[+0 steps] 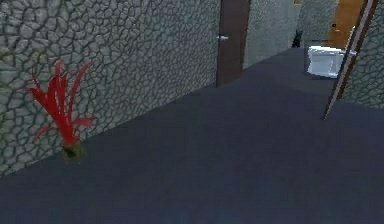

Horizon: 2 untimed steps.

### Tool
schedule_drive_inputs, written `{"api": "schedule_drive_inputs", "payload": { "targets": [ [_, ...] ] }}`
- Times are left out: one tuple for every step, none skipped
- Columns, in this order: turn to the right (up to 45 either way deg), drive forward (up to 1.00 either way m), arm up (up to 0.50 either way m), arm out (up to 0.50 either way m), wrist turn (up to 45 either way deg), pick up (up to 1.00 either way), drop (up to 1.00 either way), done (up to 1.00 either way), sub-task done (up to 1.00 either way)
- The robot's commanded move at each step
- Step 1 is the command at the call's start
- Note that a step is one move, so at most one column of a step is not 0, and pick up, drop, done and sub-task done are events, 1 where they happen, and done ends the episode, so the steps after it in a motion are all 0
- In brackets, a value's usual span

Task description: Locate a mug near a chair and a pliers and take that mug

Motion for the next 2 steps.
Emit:
{"api": "schedule_drive_inputs", "payload": {
  "targets": [
    [0.0, 0.2, 0.0, 0.0, 0.0, 0.0, 0.0, 0.0, 0.0],
    [21.0, 0.0, 0.0, 0.0, 0.0, 0.0, 0.0, 0.0, 0.0]
  ]
}}
